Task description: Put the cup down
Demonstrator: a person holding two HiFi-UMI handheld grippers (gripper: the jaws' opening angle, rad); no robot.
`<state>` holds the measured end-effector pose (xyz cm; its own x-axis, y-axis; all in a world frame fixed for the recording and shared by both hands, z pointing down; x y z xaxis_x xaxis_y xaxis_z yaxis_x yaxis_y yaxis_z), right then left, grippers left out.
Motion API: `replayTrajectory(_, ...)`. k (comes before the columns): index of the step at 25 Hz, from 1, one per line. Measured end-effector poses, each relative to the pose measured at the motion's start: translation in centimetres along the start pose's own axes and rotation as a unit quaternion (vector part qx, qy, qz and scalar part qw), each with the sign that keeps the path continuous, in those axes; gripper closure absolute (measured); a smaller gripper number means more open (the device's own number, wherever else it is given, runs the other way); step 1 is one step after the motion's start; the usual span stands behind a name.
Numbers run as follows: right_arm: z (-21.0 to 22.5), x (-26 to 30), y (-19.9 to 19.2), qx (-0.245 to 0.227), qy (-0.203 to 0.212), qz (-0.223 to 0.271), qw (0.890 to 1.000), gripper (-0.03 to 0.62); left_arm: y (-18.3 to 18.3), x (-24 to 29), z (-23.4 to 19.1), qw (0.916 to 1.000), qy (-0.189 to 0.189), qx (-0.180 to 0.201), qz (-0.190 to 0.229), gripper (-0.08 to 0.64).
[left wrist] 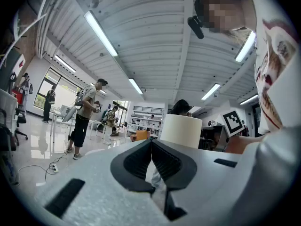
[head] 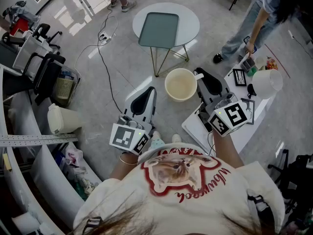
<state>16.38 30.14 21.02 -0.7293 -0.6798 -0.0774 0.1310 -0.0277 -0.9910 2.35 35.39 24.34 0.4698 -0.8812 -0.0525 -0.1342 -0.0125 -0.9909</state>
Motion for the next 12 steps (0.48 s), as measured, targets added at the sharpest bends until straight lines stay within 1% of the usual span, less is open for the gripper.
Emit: replayTrajectory(12, -0.8, 0.61, 0.17, 0.005, 0.006, 0.002, 1.0, 0.54, 0.42, -0.26, -0.3, 1.0, -0.001, 0.001, 0.002, 0.546)
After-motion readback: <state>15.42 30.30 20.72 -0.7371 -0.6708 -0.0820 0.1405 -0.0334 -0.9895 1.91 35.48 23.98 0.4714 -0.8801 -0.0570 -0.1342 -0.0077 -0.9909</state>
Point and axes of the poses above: the fingertips, and each gripper's own axes: x forward along the fingers, z to its right, y out of its top, the point moved 1 cm from there along -x, backward along the fingers, and after that the axes turned 2 degrees about y, right-handed, at the moved point
